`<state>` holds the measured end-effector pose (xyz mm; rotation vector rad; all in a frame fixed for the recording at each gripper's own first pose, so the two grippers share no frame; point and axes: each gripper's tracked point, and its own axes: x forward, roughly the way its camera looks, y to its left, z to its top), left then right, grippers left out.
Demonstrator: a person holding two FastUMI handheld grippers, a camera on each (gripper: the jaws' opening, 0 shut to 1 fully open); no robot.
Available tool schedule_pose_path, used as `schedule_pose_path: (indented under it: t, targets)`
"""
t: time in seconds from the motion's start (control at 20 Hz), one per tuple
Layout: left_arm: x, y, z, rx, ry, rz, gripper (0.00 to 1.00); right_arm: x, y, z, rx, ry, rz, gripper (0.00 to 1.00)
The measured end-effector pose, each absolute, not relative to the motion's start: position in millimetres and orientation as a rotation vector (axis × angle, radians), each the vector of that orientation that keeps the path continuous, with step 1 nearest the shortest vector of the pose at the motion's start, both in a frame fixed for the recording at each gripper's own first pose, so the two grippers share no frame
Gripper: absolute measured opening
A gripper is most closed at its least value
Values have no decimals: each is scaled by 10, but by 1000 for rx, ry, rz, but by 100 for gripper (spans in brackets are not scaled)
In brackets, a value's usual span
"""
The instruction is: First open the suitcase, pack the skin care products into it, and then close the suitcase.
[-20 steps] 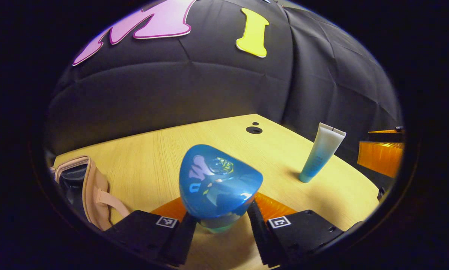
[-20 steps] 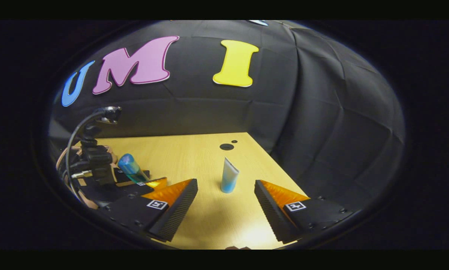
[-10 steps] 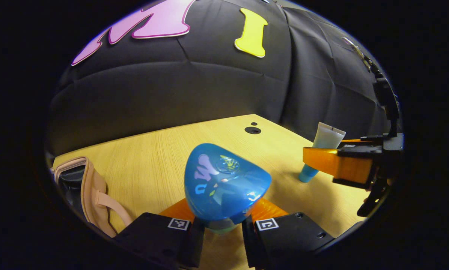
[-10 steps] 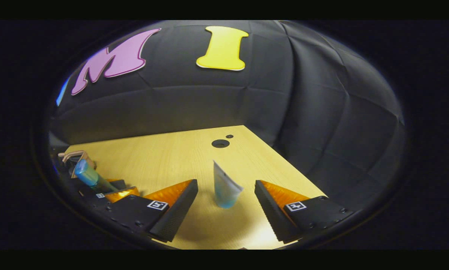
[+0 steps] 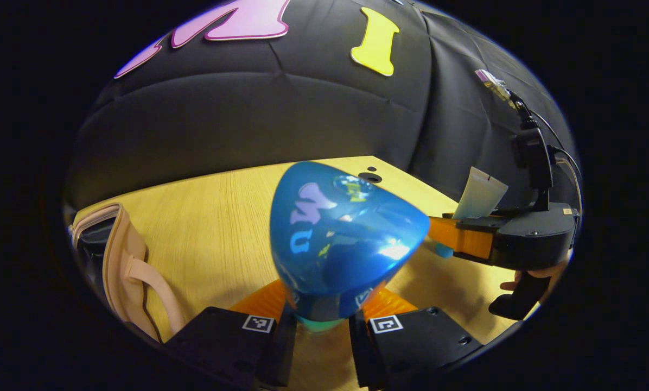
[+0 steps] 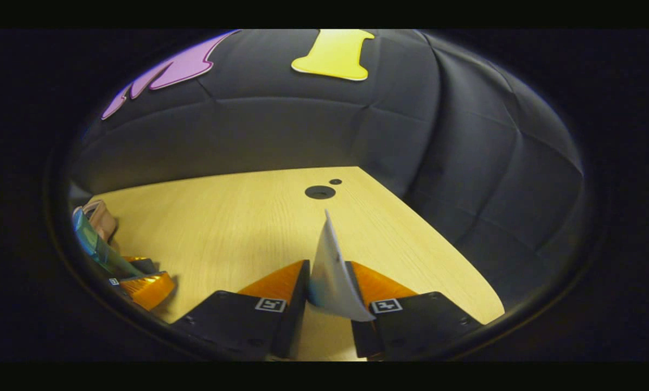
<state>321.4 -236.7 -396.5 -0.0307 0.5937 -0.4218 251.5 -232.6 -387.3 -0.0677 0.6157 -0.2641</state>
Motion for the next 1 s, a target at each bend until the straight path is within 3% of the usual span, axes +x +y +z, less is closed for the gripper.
schedule_pose_path:
  t: [0.05,0.2,0.25,0.3,0.35,0.45,0.5,0.55,0.7,0.8,0.85,0.95,1.0]
  targets:
    - [3224,-2366,-3967,-32,590,-418,50,2521,-2327,-3855,-83,609,-262,39]
    - [3227,-2353,-3925,-50,574,-416,48,2493,-2244,-3797,-111,605,-213,24]
    - [3214,-2353,-3927,-55,572,-422,47,2483,-2179,-3793,-114,601,-194,34]
    - [3220,-2341,-3903,-60,562,-420,43,2470,-2128,-3754,-124,594,-181,30]
    - [3215,-2316,-3870,-67,551,-415,46,2451,-2109,-3685,-139,586,-166,29]
    - [3218,-2267,-3783,-73,523,-402,46,2412,-1997,-3529,-176,556,-134,29]
    - [3217,-2241,-3693,-71,501,-401,46,2388,-1924,-3477,-183,545,-119,34]
    - [3212,-2209,-3591,-68,477,-400,46,2347,-1841,-3411,-181,541,-97,24]
    - [3152,-2060,-3192,-78,405,-386,46,2227,-1580,-3182,-179,517,-39,34]
    - [3043,-1903,-2937,-89,375,-367,46,2116,-1367,-3036,-177,513,0,24]
    - [2994,-1779,-2848,-91,361,-348,46,2065,-1272,-2974,-172,513,21,29]
    - [2910,-1488,-2680,-97,344,-309,45,2003,-1009,-2854,-146,515,70,24]
    - [2878,-1351,-2639,-95,343,-281,45,1948,-849,-2812,-131,521,103,34]
